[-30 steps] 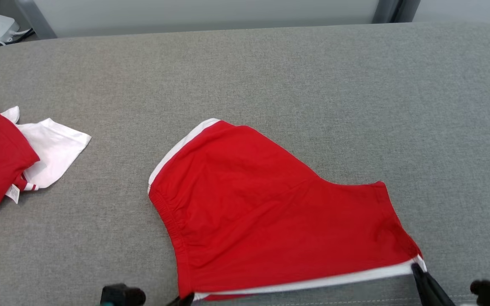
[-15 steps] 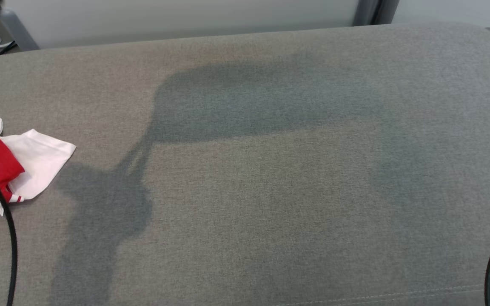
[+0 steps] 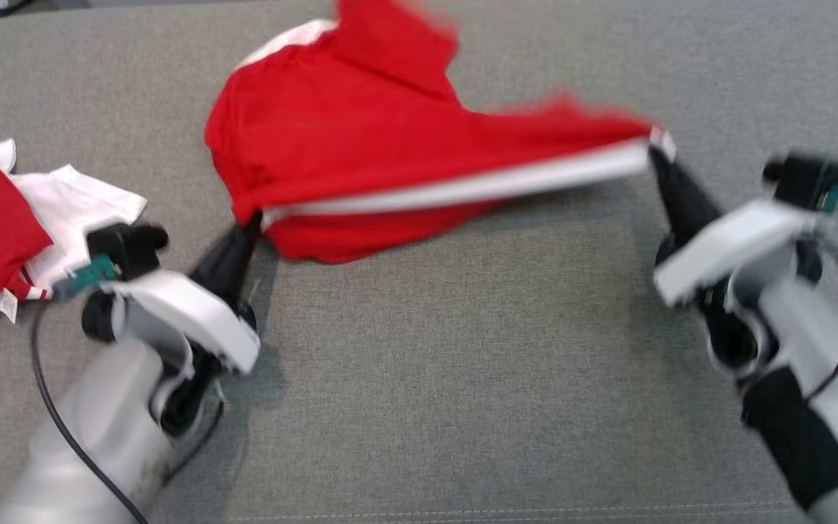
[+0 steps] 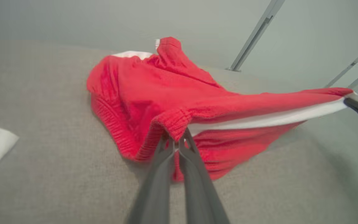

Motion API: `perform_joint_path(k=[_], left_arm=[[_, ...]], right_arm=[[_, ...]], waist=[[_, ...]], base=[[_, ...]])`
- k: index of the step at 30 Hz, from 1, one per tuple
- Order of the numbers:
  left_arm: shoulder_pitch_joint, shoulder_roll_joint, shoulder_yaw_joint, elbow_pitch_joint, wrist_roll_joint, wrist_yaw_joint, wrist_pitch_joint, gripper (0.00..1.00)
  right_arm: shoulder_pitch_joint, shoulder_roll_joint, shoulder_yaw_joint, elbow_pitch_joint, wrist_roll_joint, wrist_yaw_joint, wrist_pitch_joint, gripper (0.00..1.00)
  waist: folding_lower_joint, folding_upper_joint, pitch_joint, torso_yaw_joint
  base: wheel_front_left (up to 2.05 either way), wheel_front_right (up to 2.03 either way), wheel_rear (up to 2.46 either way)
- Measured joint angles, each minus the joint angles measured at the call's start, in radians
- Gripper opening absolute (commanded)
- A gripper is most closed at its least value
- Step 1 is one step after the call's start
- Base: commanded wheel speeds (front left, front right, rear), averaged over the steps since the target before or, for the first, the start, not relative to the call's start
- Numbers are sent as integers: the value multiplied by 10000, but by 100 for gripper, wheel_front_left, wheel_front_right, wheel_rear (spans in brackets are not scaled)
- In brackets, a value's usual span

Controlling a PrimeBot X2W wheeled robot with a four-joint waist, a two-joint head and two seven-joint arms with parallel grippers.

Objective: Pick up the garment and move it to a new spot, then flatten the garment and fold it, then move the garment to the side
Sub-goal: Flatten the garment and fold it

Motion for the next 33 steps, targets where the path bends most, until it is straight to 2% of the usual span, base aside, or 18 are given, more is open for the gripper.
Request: perform_joint_path(k=[7, 10, 17, 25, 33], left_arm=[[1546, -347, -311, 46, 73, 71, -489, 0], [2252, -245, -382, -485, 173, 397, -502, 0], [4247, 476, -623, -2663, 320, 1618, -115, 0], [6296, 1563, -652, -5212, -73, 2824, 765, 0], [7272, 2117, -594, -6470, -410, 3415, 1202, 0]], right_arm=[[2305, -318, 157, -506, 1066, 0, -650, 0], [2941, -508, 35, -976, 1058, 2, -790, 0], [5273, -535, -853, -2086, 658, 8, -826, 0], [7996, 370, -2334, -3459, -401, 19, -819, 0], [9329, 1220, -3716, -4778, -1649, 21, 222, 0]], waist=[[0, 0, 227, 143], [0, 1, 29, 103], [0, 0, -597, -75], [0, 0, -1053, -556], [0, 1, -1477, -790]], base=[[0, 0, 0], [0, 0, 0], [0, 0, 0], [0, 0, 0], [0, 0, 0]])
